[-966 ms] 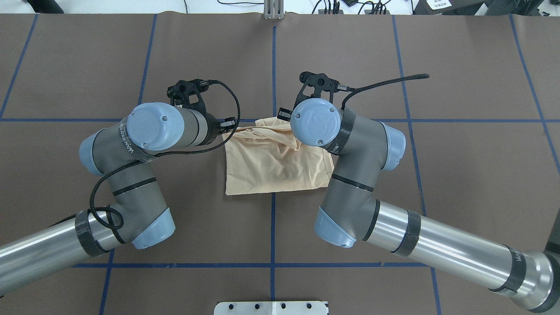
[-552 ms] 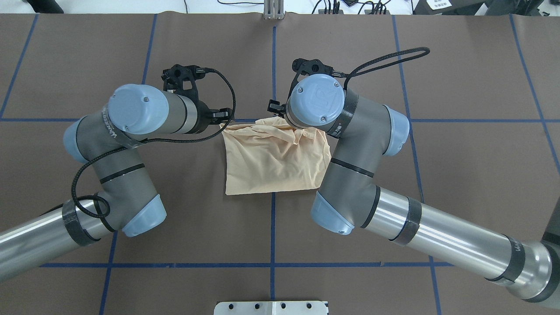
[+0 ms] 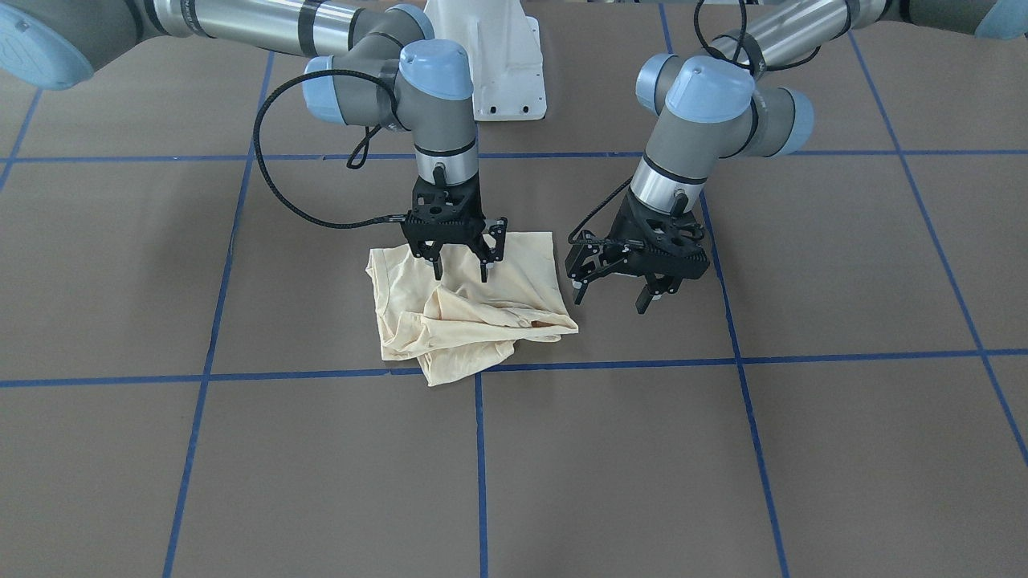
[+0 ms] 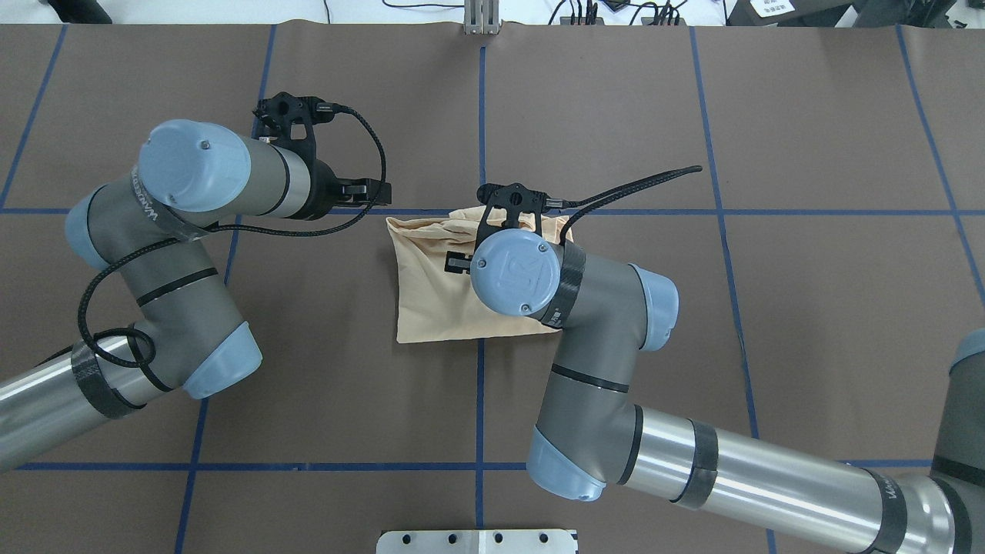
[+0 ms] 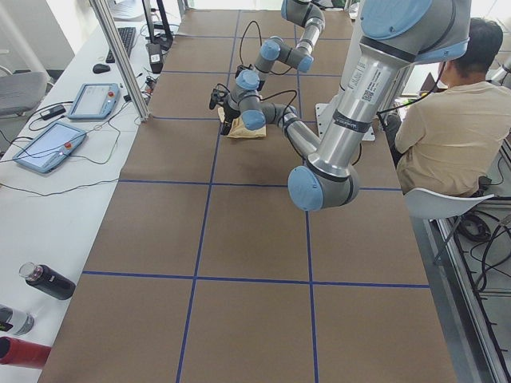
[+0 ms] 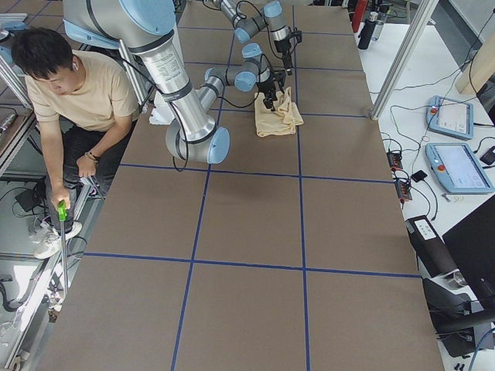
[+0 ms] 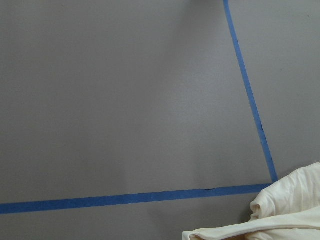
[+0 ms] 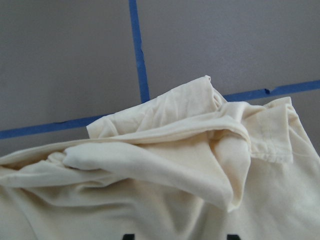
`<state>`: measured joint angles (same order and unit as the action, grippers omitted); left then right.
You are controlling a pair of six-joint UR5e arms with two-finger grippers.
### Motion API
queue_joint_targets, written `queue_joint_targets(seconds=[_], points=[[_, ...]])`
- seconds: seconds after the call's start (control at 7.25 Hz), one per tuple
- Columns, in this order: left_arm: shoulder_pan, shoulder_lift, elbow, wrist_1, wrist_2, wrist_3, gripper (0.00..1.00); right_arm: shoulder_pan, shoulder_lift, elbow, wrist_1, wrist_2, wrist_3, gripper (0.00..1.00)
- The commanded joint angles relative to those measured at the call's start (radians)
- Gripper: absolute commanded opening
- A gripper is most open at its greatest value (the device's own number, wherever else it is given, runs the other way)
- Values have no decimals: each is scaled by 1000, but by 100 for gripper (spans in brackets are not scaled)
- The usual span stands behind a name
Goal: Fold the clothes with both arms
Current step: 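Lay the folded edge on the bundle and open both grippers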
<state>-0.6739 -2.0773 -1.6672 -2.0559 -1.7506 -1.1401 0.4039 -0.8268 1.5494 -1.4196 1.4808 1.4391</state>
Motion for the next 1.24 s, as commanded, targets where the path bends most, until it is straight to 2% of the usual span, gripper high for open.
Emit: queue_joint_targets(seconds=[0.0, 0.14, 0.28, 0.69, 0.83, 0.97, 1.1], points=[[-1, 2, 0, -1, 0, 0, 100, 6, 8, -26, 2, -13, -11, 15], [-1, 2, 0, 0, 0, 0, 100, 44, 14, -37, 1, -14, -23, 13], [-1, 2, 0, 0, 0, 0, 100, 70, 41, -92, 8, -23, -43, 13], [-1, 2, 0, 0, 0, 0, 100, 151, 155, -360, 176, -31, -94, 14], [-1, 2, 0, 0, -1, 0, 100, 177, 159, -382, 201, -25, -121, 20], [-1, 2, -2, 0, -3, 0, 100, 193, 161, -382, 202, -10, -149, 50], [-1, 2, -2, 0, -4, 2, 100, 194, 161, -376, 202, 1, -151, 99]])
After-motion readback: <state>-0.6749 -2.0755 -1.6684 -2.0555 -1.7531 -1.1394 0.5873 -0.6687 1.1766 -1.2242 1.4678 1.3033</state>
